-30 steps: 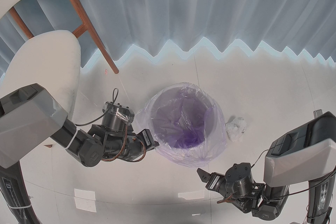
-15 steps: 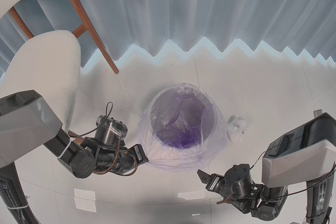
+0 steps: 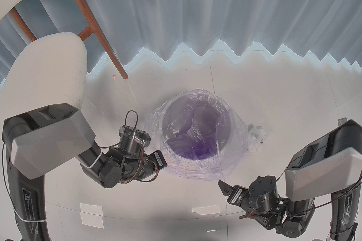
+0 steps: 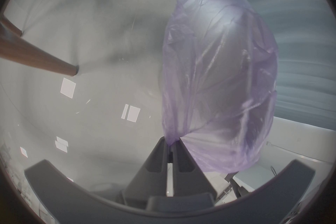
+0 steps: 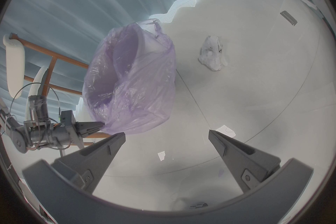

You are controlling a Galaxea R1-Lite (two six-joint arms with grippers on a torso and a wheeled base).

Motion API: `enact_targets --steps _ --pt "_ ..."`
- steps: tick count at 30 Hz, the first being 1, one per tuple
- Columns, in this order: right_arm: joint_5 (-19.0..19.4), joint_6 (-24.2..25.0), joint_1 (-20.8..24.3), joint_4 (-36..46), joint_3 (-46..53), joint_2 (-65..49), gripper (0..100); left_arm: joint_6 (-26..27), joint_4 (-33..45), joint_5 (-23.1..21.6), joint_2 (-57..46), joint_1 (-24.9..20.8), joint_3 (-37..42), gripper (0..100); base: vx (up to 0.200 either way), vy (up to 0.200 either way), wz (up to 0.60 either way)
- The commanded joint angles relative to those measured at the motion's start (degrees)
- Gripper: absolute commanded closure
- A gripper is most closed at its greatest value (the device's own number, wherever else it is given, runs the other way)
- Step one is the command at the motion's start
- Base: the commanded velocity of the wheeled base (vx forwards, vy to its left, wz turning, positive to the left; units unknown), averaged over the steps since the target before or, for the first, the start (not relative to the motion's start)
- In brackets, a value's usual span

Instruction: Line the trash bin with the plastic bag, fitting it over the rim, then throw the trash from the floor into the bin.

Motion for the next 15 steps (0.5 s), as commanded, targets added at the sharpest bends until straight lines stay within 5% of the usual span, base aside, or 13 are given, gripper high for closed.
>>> enact_targets --steps 1,15 --pt "-0.1 0.0 -0.2 -1.3 2.3 -0.1 0 0.0 0.4 0.7 5.1 1.2 -5.2 100 0.000 0.000 0.00" --pt "-2.7 -0.2 -0.2 -4.3 4.3 -0.6 0 2.4 8.8 5.7 11.4 1.5 -17.0 100 0.000 0.000 0.00"
